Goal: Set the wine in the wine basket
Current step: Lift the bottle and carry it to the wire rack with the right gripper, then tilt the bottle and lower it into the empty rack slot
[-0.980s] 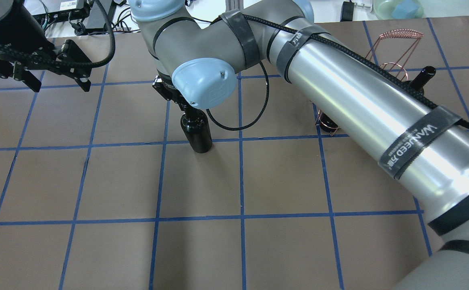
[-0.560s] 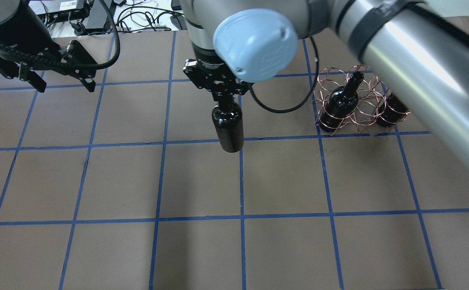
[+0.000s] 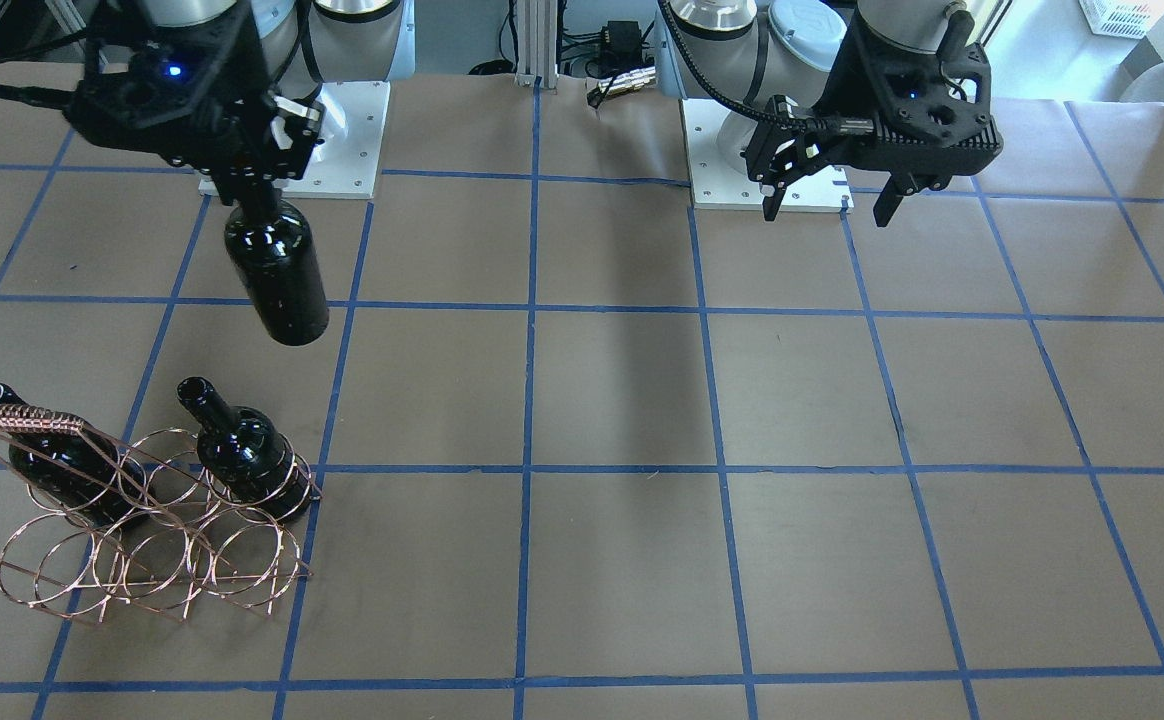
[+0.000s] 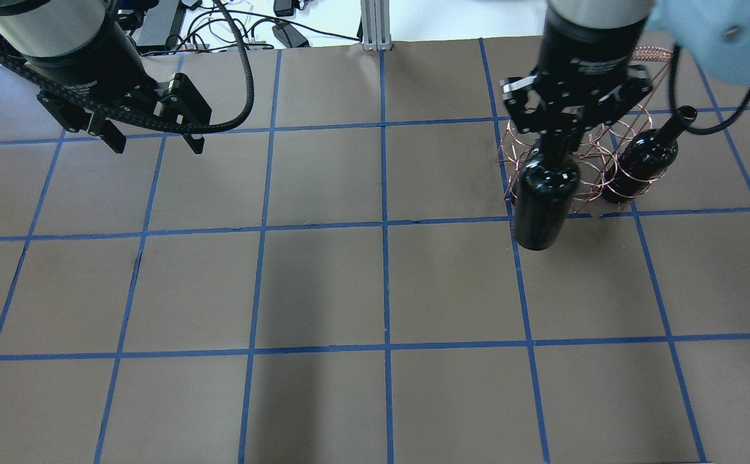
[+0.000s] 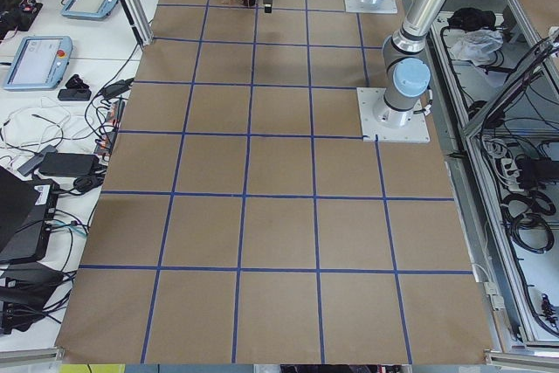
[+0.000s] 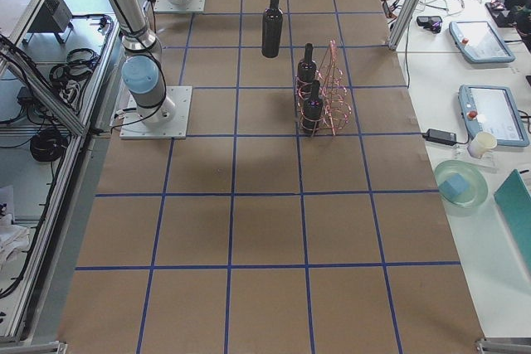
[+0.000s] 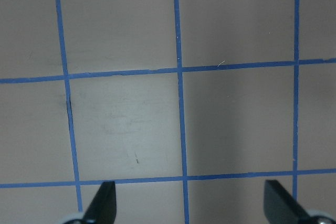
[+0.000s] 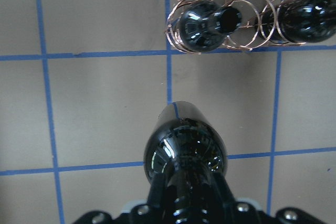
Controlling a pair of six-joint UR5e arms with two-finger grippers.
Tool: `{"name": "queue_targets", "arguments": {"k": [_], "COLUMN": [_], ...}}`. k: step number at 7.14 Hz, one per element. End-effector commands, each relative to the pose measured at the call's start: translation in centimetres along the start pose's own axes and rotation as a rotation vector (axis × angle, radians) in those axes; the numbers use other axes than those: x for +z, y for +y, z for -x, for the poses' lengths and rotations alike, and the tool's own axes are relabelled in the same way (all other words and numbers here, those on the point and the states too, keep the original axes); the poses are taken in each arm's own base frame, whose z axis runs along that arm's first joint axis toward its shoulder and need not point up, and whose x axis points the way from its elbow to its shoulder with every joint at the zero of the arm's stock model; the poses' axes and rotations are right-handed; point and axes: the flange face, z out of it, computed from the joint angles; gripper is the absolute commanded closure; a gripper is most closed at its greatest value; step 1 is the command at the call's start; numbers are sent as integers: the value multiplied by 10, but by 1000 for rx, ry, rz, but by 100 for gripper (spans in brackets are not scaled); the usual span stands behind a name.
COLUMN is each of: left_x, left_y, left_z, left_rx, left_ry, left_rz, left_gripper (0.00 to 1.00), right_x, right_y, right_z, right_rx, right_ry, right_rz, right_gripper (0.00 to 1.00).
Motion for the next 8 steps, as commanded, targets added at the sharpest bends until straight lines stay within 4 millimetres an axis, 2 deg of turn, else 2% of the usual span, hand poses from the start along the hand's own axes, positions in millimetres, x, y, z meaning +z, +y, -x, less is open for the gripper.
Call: {"name": "queue_targets", "arguments": {"k": [1, 2, 3, 5, 6, 8], "left_x": [5, 5, 5, 5, 4, 4], "left_y": [5, 6, 6, 7, 7, 7], "left_z": [-3, -2, -1, 0, 0, 0], "left_rx": [1, -1, 4, 4, 1, -4], "left_ry": [2, 1, -2, -7, -7, -12], "left_rz": [11, 9, 9, 9, 8, 6], "left_gripper": [0, 0, 0, 0, 0, 0], "right_x": [6, 8, 11, 21, 22, 38], "right_y": [-16, -27, -39, -76, -88, -110], "right_z": [-95, -115, -120, -126, -130, -130], "right_rx": [17, 35, 29, 22, -2, -12], "right_ry": [-29, -87, -87, -78, -72, -89], "right_rz": [15, -20, -47, -102, -128, -148], "right_gripper": [100, 100, 100, 100, 100, 100]}}
